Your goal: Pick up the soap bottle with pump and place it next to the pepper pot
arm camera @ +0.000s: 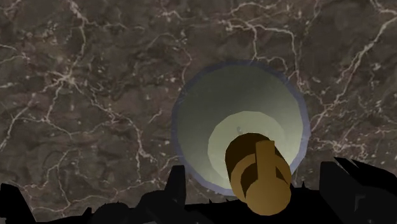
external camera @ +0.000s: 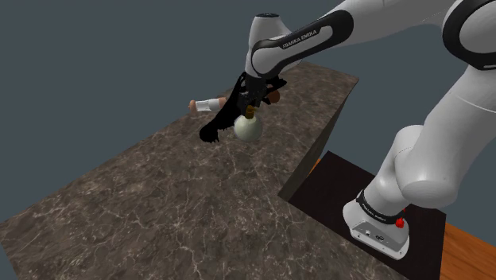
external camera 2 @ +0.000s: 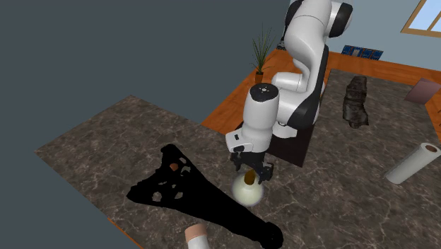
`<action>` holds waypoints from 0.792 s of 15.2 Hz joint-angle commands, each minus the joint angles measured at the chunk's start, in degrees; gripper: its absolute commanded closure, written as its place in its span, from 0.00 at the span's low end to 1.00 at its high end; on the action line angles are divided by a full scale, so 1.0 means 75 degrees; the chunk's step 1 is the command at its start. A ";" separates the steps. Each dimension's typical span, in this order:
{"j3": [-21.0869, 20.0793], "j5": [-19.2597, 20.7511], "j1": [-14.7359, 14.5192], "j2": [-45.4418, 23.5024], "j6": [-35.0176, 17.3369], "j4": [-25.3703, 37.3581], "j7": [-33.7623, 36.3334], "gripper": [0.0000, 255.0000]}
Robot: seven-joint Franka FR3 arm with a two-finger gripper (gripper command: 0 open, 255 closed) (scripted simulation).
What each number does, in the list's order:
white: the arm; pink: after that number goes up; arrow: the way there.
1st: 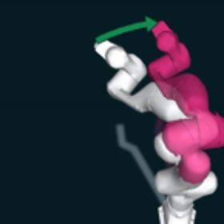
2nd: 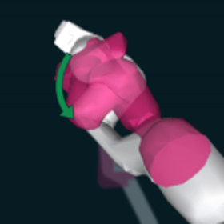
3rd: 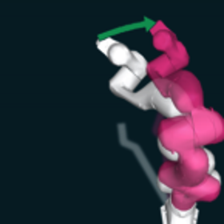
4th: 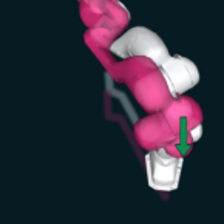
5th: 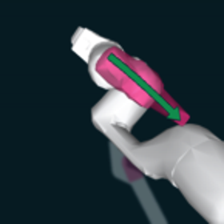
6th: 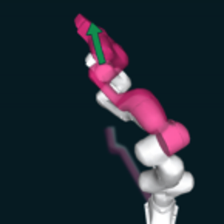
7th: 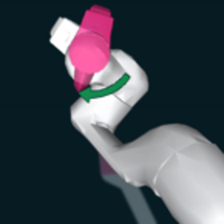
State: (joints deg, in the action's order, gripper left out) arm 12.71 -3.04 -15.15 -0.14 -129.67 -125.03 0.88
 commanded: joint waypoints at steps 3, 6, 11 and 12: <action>0.0003 0.0049 0.0002 0.0143 0.0243 0.0105 0.0034 0.00; 0.0001 0.0162 0.0008 0.0492 0.0928 0.0452 0.0112 0.00; 0.0000 0.0162 0.0010 0.0492 0.0928 0.0452 0.0112 0.00; 0.0000 0.0162 0.0010 0.0492 0.0928 0.0452 0.0112 0.00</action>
State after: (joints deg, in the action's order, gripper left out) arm 12.72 -1.82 -15.08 3.54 -122.73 -121.65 1.71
